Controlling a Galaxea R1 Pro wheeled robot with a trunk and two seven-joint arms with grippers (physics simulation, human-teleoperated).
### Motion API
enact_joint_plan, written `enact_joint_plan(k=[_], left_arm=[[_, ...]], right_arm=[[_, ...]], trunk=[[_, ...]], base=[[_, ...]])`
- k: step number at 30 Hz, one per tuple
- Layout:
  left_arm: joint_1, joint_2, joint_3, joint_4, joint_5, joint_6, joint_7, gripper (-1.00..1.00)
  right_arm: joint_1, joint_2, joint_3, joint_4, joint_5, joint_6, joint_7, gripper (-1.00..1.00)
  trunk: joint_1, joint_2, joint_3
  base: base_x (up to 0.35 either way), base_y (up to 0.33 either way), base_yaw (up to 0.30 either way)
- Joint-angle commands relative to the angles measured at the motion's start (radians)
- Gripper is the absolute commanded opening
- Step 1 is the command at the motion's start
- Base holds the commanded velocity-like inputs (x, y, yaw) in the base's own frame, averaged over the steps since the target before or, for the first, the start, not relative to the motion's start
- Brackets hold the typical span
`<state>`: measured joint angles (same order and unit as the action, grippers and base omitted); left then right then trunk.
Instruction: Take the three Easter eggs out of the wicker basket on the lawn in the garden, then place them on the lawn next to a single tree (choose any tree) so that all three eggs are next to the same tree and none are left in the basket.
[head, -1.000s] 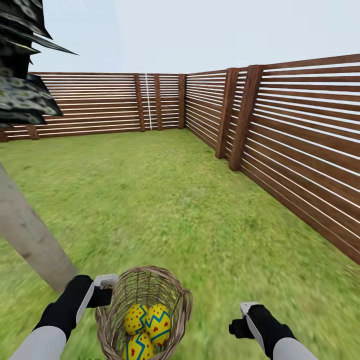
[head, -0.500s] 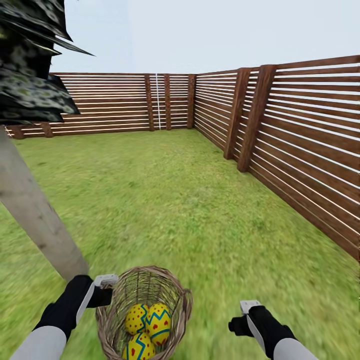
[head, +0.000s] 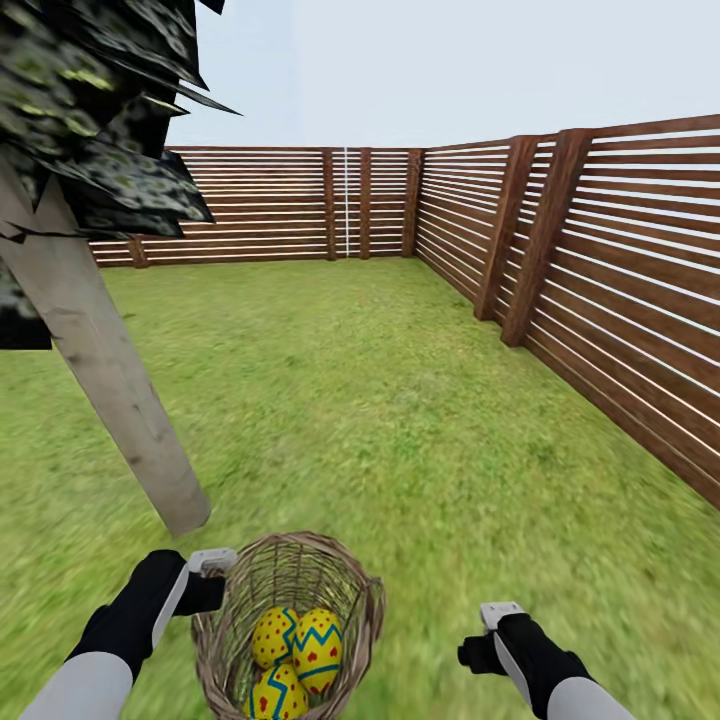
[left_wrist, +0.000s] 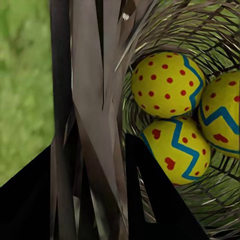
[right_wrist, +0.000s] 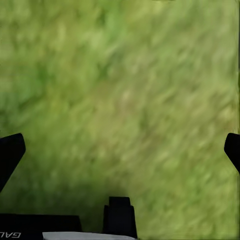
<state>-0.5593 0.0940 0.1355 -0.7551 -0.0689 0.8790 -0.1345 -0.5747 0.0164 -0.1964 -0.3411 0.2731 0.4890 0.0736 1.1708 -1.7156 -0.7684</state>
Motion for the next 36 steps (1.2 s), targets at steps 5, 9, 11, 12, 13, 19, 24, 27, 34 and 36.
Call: enact_joint_plan(k=[5,9,11,12,13,19,24,27,34,36], left_arm=[[-0.001,0.0,0.003,-0.002,0.001,0.005,-0.008,-1.0],[-0.001,0.0,0.003,-0.003,0.001,0.005,-0.008,-1.0],[-0.001,0.0,0.003,-0.003,0.001,0.005,-0.008,-1.0],[-0.001,0.0,0.003,-0.003,0.001,0.005,-0.008,-1.0],[-0.001,0.001,0.003,-0.003,0.001,0.005,-0.008,-1.0],[-0.001,0.0,0.003,-0.001,0.001,0.005,-0.008,-1.0],[-0.001,0.0,0.003,-0.001,0.001,0.005,-0.008,-1.0],[-0.001,0.001,0.003,-0.001,0.001,0.005,-0.008,-1.0],[-0.001,0.001,0.003,-0.001,0.001,0.005,-0.008,-1.0],[-0.001,0.001,0.003,-0.001,0.001,0.005,-0.008,-1.0]], right_arm=[[0.0,0.007,-0.006,-0.001,0.023,0.008,0.003,1.0],[0.0,0.007,-0.007,-0.001,0.023,0.008,0.003,1.0],[0.0,0.007,-0.007,-0.001,0.023,0.008,0.003,1.0],[0.0,0.007,-0.007,-0.001,0.023,0.008,0.003,1.0],[0.0,0.007,-0.007,-0.001,0.023,0.008,0.003,1.0],[0.0,0.008,-0.007,0.0,0.023,0.007,0.003,1.0],[0.0,0.007,-0.007,0.001,0.023,0.006,0.003,1.0],[0.0,0.007,-0.007,0.001,0.023,0.006,0.003,1.0],[0.0,0.008,-0.008,0.001,0.023,0.006,0.003,1.0],[0.0,0.008,-0.007,0.001,0.023,0.006,0.003,1.0]], trunk=[[0.0,0.0,-0.001],[0.0,0.0,-0.001],[0.0,0.0,-0.001],[0.0,0.0,-0.001],[0.0,0.0,-0.001],[0.0,0.0,-0.001],[0.0,0.0,-0.001],[0.0,0.0,-0.001],[0.0,0.0,-0.001],[0.0,0.0,-0.001]], base=[[0.0,0.0,0.196],[0.0,0.0,0.294],[0.0,0.0,0.294],[0.0,0.0,0.294],[0.0,0.0,0.294],[0.0,0.0,0.294],[0.0,0.0,0.294],[0.0,0.0,0.294],[0.0,0.0,0.294],[0.0,0.0,0.294]])
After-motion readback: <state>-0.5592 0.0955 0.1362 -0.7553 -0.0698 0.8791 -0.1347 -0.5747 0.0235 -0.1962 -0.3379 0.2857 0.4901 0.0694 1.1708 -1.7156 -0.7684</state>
